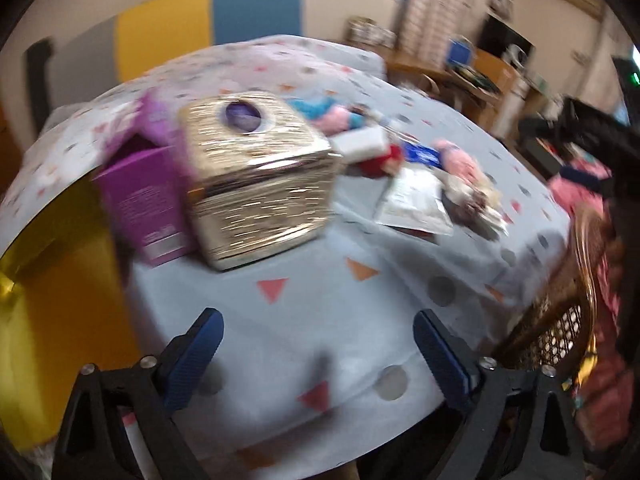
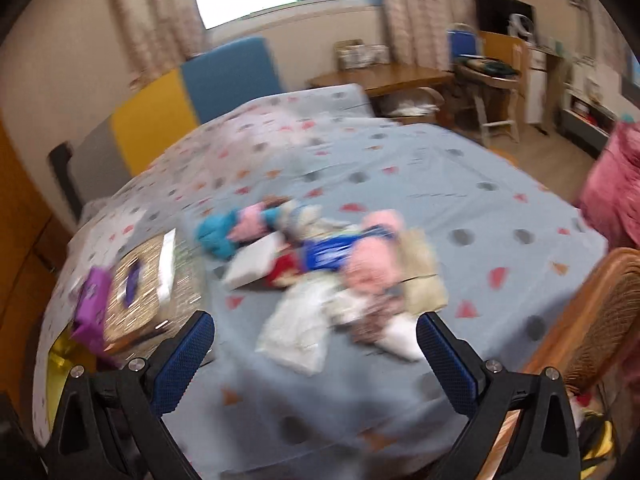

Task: Organize soft objects
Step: 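Grasp the white wrapped packet with the left gripper while the right gripper grasps the pink dishcloth roll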

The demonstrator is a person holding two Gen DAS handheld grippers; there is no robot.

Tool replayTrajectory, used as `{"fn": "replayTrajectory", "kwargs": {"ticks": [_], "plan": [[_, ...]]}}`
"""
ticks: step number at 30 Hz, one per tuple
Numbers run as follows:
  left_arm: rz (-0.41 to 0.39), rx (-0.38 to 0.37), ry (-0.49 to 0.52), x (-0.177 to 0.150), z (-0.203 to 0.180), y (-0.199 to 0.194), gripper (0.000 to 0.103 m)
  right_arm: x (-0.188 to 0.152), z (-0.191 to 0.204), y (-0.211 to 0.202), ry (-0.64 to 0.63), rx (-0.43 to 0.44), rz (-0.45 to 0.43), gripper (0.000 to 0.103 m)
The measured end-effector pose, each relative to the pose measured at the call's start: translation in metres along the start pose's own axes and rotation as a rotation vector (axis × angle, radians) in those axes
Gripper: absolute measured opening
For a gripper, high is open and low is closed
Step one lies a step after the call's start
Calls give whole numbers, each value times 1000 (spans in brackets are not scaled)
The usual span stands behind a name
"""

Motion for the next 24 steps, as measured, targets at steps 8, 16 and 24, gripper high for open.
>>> {"fn": "replayTrajectory", "kwargs": {"ticks": [8,16,24], "plan": [[58,-109,136,47,-30,49,72,34,-64,-7,105,-88,-54,103],[104,-129,180,94,-55,113,69,33,-81,0,121,-69,-18,103],[186,-179,146,114,-52,166,73,38,-79,15,117,-57,30,103]]}}
Point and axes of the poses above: each gripper's, at about its wrist camera, not at the fingertips, and y roughly the way its jaws point, z to its left, x to its top, the point moved 5 cm from there along y, roughly the way its jaws point, and after that the axes turned 14 degrees about y, right-handed, at the moved point
